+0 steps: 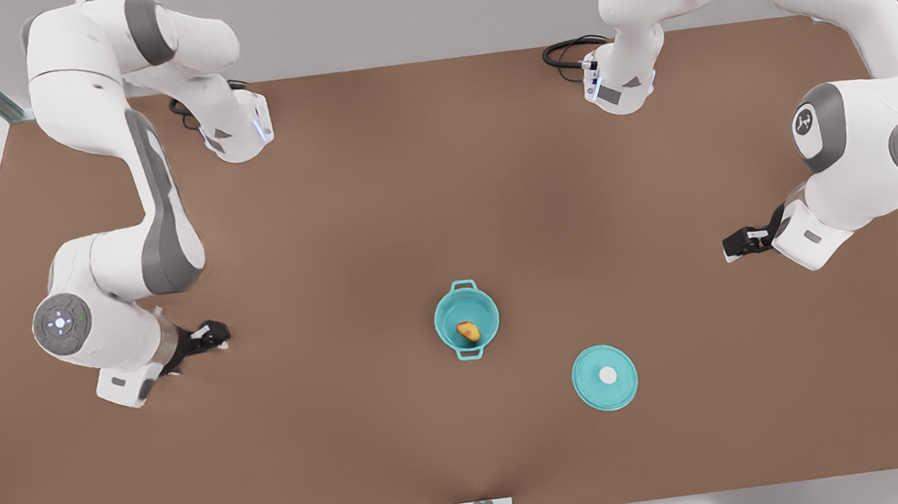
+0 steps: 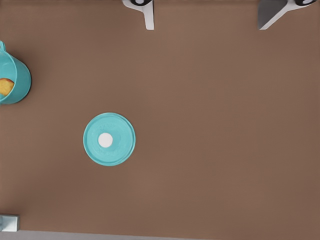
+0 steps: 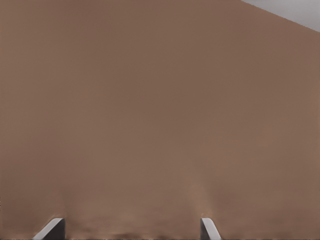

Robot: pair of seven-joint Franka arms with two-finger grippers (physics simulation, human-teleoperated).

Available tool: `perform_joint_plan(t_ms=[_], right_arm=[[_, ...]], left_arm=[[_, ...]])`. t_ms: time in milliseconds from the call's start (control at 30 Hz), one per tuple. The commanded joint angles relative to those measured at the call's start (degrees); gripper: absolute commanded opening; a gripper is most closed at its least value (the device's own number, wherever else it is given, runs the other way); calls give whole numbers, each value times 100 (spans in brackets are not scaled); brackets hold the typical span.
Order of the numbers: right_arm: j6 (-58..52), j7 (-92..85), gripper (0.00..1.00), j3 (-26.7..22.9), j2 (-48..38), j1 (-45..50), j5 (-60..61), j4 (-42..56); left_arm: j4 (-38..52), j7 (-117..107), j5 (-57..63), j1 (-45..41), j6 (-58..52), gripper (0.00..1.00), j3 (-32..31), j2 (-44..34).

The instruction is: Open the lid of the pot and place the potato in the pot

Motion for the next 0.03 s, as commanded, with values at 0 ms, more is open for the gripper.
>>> perform_joint_plan(t_ms=[0], right_arm=[[-1972,246,100,-23,-54,-51,-11,-33]], left_arm=[[6,140,-8,0,-7,100,-3,-5]])
